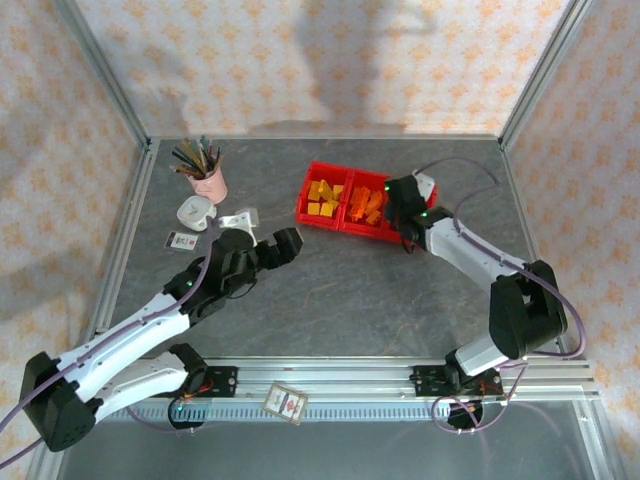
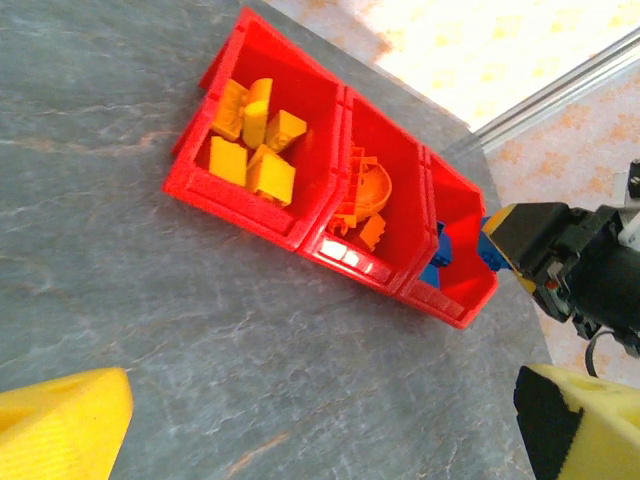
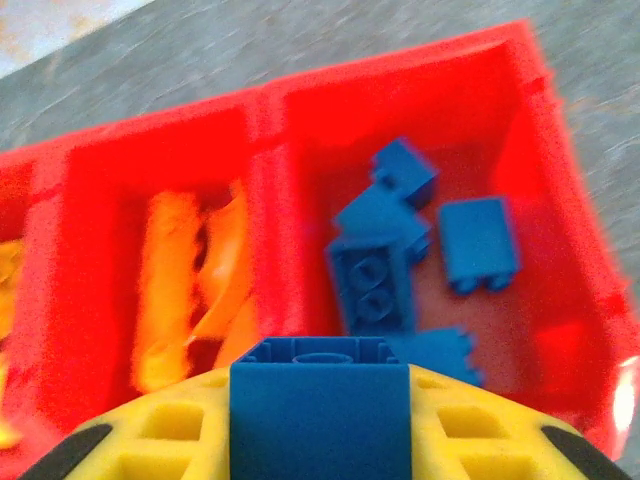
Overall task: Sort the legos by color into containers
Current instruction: Place the lego in the container.
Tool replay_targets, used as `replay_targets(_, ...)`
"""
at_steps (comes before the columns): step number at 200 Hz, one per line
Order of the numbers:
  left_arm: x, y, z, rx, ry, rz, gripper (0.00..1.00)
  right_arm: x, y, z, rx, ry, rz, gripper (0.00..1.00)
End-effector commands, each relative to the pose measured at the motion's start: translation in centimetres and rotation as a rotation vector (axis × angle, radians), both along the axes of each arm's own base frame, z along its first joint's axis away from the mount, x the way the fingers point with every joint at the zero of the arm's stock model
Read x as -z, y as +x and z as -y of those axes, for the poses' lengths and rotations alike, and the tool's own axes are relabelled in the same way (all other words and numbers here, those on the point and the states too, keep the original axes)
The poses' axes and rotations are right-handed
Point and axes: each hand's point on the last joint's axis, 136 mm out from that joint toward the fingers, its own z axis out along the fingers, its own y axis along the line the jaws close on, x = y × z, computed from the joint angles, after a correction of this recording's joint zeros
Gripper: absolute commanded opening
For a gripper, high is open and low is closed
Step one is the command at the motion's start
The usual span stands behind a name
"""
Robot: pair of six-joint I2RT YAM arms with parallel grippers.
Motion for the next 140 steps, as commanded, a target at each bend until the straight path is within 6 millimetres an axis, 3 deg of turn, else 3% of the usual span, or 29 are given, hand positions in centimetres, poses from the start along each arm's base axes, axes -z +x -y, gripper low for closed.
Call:
replay_targets(1,-1.6,1.1,1.5,0.046,-0.044,0.079,0.99,-0.3,2.1,1.2,0.014,-0.066,0.021,0.34)
replay_targets(48,-0.6,1.9,2.0,0.053,0.005,0.062,0.99,1.1,5.9,4.1,0.086,-0.089,-0.004,0.37)
replay_targets(79,-0.7,2.1,1.4,0.036,0.017,0.070,0.99,-0.5,7.1,4.1,0.074,-0.118,0.010,0.65)
replay_targets(103,-0.8,2.6,0.3,0.011,0.034,0.085,0.99,-2.7,6.2,4.0,0.057,-0.092,0.061,0.82)
replay_targets(125,-0.7,3.6,-3.3,-0.102,0.103,0.088,0.99,-4.3,4.0,5.1,0.080,-0.088,0.123,0.97)
replay_targets(140,-0.9,4.4,-7.5,-0.240,0.186,0.091,0.99,-4.5,2.0,6.7,0.127,-0.120,0.170,1.00)
